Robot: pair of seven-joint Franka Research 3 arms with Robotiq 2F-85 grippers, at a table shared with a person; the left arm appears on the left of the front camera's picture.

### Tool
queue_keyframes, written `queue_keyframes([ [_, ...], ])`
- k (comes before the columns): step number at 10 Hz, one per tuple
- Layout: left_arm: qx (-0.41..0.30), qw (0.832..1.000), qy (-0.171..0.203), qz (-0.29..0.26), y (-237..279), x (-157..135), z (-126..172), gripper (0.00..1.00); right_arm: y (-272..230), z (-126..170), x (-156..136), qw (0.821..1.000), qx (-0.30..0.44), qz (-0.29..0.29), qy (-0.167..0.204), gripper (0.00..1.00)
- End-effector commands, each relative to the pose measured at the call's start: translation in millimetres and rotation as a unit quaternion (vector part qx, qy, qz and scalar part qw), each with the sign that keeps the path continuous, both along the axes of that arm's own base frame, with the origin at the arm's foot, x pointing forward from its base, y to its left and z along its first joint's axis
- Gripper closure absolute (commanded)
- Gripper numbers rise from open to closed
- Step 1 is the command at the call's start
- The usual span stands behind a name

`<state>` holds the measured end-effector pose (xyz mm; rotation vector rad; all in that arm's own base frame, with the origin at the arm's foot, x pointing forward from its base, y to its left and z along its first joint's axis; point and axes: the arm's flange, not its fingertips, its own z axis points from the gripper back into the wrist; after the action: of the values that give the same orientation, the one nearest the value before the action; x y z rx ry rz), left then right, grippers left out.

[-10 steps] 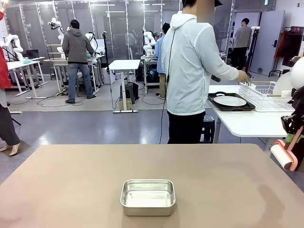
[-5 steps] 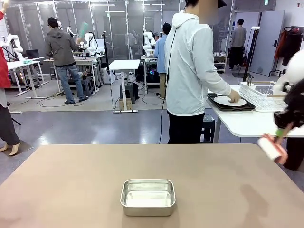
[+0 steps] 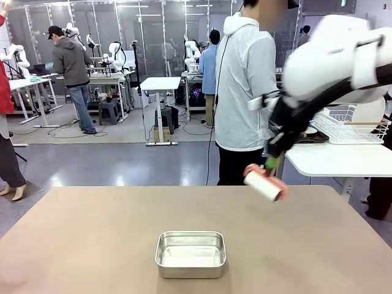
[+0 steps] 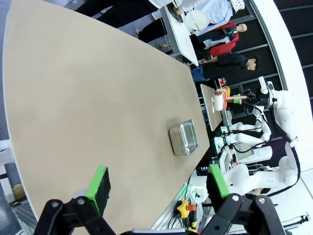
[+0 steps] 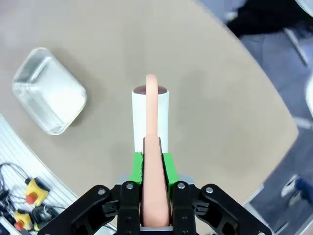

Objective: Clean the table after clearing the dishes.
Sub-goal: Place the Lint Roller back on top of the Airtight Container.

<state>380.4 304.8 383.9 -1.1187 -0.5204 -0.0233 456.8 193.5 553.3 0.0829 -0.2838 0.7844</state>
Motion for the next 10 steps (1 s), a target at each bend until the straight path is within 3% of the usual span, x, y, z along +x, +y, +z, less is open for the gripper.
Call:
queue_keyframes([
  [1, 0.004, 1.000, -0.006, -0.002, 1, -2, 2, 0.00, 47, -4, -4, 0.994, -0.039, 0.106, 0.009, 0.79],
  [3, 0.004, 1.000, -0.006, -0.002, 1, -2, 2, 0.00, 118, -1, -35, 0.975, -0.063, 0.212, 0.004, 0.79],
  [6, 0.004, 1.000, -0.006, -0.002, 1, -2, 2, 0.00, 184, -29, -72, 0.935, -0.079, 0.342, 0.044, 0.79],
  [9, 0.004, 1.000, -0.006, -0.002, 1, -2, 2, 0.00, 212, -49, -69, 0.914, -0.073, 0.397, 0.042, 0.79],
  [10, 0.004, 1.000, -0.006, -0.002, 1, -2, 2, 0.00, 211, -54, -65, 0.919, -0.107, 0.380, 0.025, 0.79],
])
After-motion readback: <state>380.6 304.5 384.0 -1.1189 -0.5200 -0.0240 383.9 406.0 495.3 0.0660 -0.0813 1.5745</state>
